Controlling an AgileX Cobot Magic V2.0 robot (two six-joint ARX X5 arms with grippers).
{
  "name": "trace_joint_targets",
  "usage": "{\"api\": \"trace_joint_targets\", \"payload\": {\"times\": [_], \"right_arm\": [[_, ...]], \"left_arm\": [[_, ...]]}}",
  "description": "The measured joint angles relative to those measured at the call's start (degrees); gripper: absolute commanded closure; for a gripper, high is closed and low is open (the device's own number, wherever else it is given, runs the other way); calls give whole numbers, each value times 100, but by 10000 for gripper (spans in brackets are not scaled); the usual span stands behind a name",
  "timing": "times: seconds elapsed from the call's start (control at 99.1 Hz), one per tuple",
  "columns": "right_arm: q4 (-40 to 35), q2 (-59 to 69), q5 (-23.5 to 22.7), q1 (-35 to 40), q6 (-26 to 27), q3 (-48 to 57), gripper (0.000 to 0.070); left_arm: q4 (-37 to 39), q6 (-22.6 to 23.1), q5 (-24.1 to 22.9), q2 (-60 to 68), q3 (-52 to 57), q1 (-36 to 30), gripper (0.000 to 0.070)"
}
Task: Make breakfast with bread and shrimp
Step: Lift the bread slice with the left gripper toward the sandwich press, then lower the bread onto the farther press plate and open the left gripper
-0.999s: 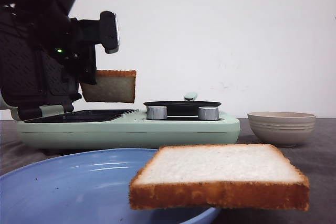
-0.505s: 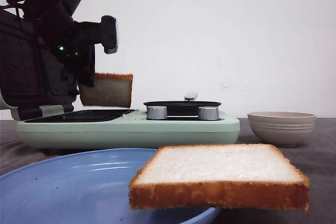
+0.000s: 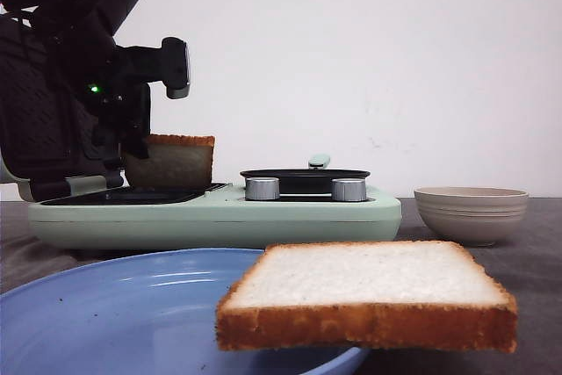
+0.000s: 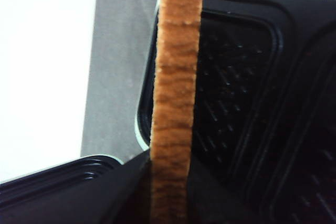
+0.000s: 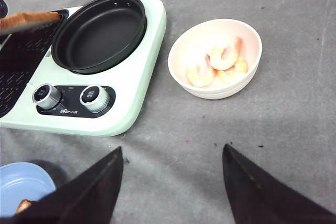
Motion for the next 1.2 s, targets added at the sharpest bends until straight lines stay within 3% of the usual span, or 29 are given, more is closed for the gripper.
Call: {"api": "trace_joint_targets", "payload": {"times": [0.182, 0.383, 0.464, 0.959, 1.009, 1.13, 1.201], "right_arm": [[0, 0, 0, 0, 0, 0, 330], [-42, 0, 0, 0, -2, 0, 330], [-55, 0, 0, 0, -2, -2, 330], [-66, 0, 0, 0, 0, -2, 330], [-66, 0, 0, 0, -2, 0, 330], [-66, 0, 0, 0, 0, 0, 329], [-68, 0, 0, 0, 0, 0, 330]], "left_arm": [[-63, -90, 66, 0, 0, 2, 468], [-66, -133, 111, 0, 0, 2, 294], [-66, -227, 120, 0, 0, 2, 263], [-59, -680, -59, 0, 0, 295, 260], [-59, -732, -66, 0, 0, 295, 239], [-79, -789, -68, 0, 0, 295, 96], [-149, -793, -68, 0, 2, 295, 84]]}}
